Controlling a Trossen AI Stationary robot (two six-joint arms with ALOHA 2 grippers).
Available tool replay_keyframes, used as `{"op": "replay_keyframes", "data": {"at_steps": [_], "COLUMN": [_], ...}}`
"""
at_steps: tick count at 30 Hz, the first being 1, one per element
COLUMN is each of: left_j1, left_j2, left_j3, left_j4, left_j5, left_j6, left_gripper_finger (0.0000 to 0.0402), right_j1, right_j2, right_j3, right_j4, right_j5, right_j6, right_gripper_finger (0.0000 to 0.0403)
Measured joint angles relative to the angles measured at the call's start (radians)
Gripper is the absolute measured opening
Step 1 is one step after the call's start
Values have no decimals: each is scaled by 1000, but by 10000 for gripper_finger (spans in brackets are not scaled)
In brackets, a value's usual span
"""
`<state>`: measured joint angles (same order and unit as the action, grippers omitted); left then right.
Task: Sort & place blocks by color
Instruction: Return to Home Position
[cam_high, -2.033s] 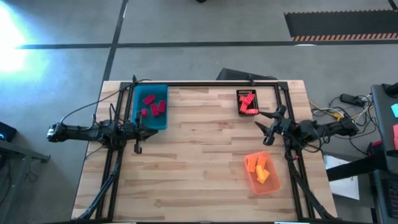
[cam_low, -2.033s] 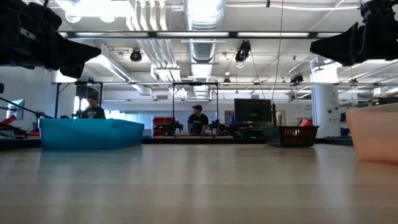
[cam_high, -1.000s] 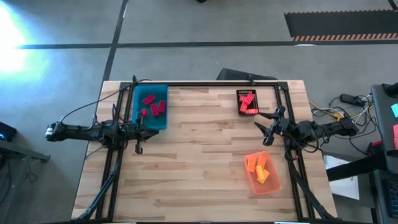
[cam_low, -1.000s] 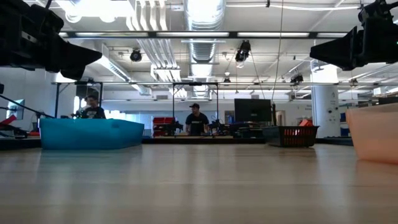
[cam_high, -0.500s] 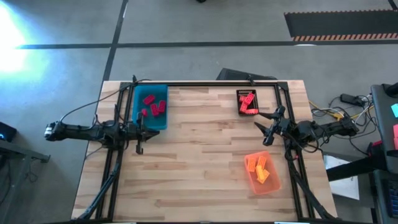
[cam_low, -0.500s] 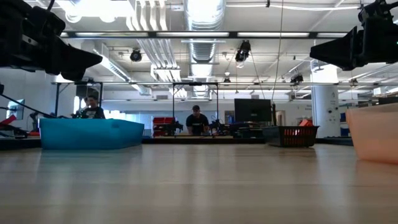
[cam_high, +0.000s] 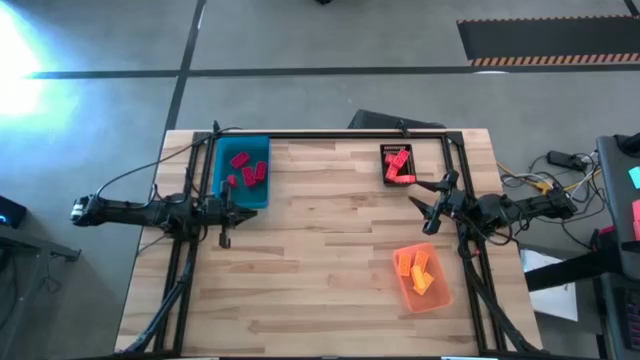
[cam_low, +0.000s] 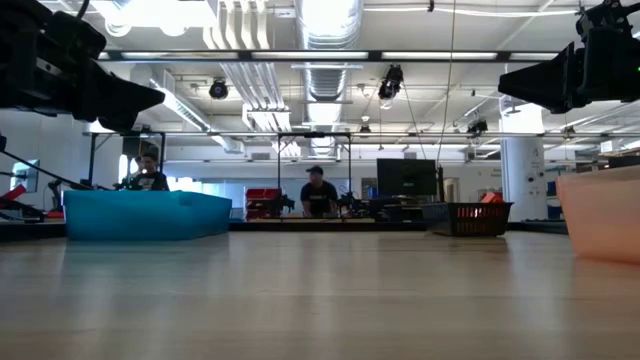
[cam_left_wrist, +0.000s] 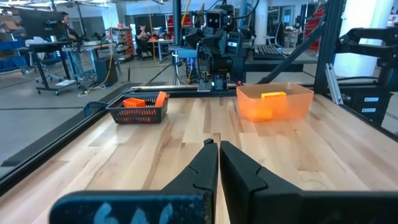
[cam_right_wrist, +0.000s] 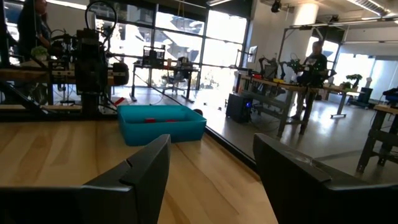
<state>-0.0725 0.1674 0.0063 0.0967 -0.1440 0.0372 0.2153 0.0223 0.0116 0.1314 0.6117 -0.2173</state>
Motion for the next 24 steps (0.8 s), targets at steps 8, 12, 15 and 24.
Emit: {"op": "replay_keyframes", "data": {"at_steps": [8, 12, 15, 24], "left_j1": [0, 0, 0, 0], "left_j2": [7, 7, 9, 7], "left_j3": [0, 0, 0, 0], "left_j4": [0, 0, 0, 0], "left_j5": [0, 0, 0, 0], "left_j6": [0, 0, 0, 0], "left_gripper_finger": [0, 0, 0, 0], "right_j1": [0, 0, 0, 0], "right_j2": [0, 0, 0, 0], "right_j3": [0, 0, 0, 0], "right_j4": [0, 0, 0, 0], "right_j5": [0, 0, 0, 0], "right_j6": [0, 0, 0, 0], "right_gripper_finger": [219, 219, 219, 219]}}
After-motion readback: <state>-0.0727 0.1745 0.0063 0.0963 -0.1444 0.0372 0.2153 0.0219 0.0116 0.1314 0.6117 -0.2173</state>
